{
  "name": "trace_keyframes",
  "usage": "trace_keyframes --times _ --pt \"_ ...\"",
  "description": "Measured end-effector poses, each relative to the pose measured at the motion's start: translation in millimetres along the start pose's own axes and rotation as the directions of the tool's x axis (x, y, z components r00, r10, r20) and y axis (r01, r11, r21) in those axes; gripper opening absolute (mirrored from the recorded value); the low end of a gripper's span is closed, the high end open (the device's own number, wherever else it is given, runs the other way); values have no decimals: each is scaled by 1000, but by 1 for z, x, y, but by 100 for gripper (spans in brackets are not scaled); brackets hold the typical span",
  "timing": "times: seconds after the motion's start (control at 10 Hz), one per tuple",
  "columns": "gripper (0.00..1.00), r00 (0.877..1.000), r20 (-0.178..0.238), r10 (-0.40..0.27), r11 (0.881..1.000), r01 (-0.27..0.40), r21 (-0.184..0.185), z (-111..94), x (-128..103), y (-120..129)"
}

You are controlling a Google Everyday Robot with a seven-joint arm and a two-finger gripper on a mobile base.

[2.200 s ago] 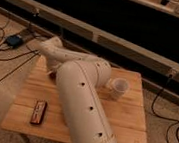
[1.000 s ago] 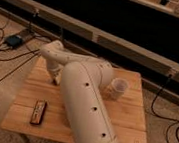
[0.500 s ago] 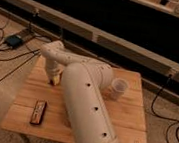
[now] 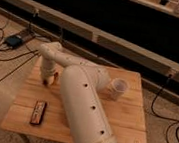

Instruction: Drag the pepper across the table

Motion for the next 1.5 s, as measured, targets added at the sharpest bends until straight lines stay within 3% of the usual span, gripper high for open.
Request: trace_keyframes --times 0.5,1.1,1.3,1.5 --pt "0 987 74 -144 989 146 -12 15 -35 -39" --pt "0 961 133 -241 970 243 4 27 -63 -70" --pt "10 957 137 -257 966 259 -1 28 -65 -74" --pt "31 957 139 -254 966 257 -4 28 -62 -74"
